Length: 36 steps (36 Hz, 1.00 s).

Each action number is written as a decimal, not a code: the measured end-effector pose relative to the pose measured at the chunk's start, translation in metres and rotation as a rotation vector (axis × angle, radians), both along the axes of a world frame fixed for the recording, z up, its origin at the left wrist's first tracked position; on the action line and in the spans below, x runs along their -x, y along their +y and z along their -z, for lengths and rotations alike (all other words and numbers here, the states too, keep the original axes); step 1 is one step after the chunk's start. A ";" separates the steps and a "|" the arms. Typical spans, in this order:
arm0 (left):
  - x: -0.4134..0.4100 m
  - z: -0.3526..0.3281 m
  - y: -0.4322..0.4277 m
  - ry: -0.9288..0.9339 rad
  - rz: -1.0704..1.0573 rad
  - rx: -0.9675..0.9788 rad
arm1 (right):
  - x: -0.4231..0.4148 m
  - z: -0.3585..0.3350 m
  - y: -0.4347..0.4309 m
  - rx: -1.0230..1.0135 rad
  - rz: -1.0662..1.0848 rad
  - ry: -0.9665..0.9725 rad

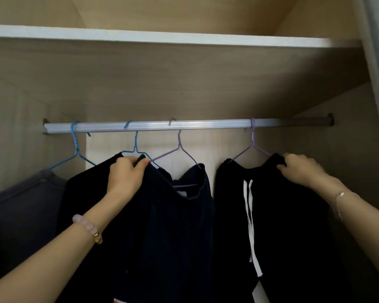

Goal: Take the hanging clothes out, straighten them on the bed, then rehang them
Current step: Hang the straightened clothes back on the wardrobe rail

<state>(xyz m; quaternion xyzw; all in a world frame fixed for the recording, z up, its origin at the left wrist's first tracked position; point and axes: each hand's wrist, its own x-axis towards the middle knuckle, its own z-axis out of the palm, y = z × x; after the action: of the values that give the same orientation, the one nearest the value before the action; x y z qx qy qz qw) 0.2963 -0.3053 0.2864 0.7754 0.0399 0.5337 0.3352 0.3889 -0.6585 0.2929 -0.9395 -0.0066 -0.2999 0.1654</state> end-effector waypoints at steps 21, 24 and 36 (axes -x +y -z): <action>0.002 -0.005 -0.042 0.417 0.690 0.294 | 0.020 0.014 0.013 -0.730 -0.517 0.201; -0.003 -0.007 -0.051 0.425 0.714 0.295 | 0.022 0.015 0.016 -0.758 -0.532 0.201; -0.044 0.008 -0.095 0.288 0.717 0.347 | 0.020 0.017 0.008 -0.716 -0.483 0.109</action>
<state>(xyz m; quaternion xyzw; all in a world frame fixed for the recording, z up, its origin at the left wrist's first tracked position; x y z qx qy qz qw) 0.3398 -0.4004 0.2783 0.7391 -0.0966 0.2547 0.6161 0.3686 -0.6504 0.2763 -0.8088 -0.1129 -0.1857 0.5464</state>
